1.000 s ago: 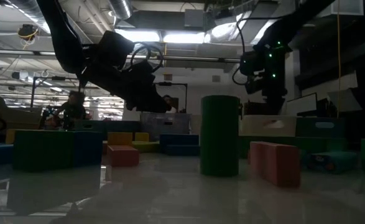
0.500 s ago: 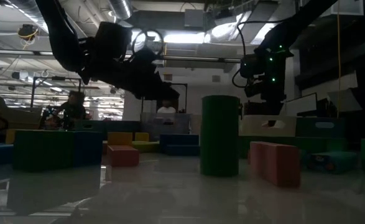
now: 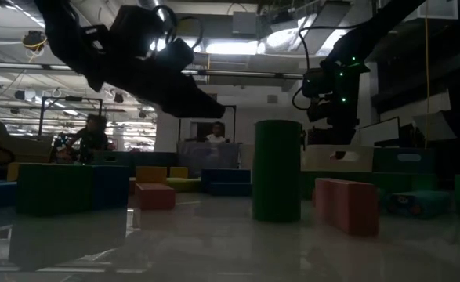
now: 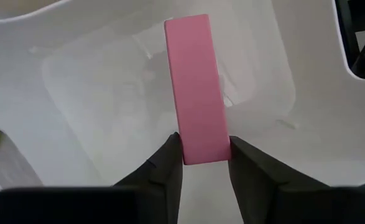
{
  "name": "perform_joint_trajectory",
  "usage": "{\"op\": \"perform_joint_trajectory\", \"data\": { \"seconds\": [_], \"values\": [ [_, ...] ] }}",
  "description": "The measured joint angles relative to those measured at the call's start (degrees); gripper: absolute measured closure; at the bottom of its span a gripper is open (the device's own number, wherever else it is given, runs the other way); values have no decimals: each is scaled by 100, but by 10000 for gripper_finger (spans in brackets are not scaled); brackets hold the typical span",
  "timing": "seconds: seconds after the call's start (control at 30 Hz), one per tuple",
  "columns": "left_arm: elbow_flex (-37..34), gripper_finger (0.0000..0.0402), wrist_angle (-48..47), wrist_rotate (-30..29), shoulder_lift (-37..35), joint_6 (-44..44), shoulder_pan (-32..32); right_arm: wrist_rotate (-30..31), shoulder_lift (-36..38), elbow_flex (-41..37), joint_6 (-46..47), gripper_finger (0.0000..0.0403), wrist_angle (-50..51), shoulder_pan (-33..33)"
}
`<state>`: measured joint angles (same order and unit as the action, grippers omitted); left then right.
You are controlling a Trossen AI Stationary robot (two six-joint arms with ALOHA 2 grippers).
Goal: Sort blocks
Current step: Put the pink block into the right white bin, then put the light green block into the grey bin
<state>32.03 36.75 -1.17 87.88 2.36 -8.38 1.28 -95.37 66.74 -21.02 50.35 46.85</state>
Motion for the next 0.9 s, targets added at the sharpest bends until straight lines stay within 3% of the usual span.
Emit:
{"op": "perform_joint_trajectory", "data": {
  "seconds": [0.17,0.37,0.5,0.9],
  "values": [
    [2,224,-1329,-1,-418,-701,262,9,0,0,7,229,-166,0],
    [-5,224,-2632,2,-441,-1224,718,13,0,0,17,189,-488,0],
    [-5,224,-2935,-2,-441,-1822,967,13,0,0,17,185,-549,0],
    [-2,224,-3029,-522,-441,-2016,1182,15,0,0,17,185,-546,0]
  ]
}}
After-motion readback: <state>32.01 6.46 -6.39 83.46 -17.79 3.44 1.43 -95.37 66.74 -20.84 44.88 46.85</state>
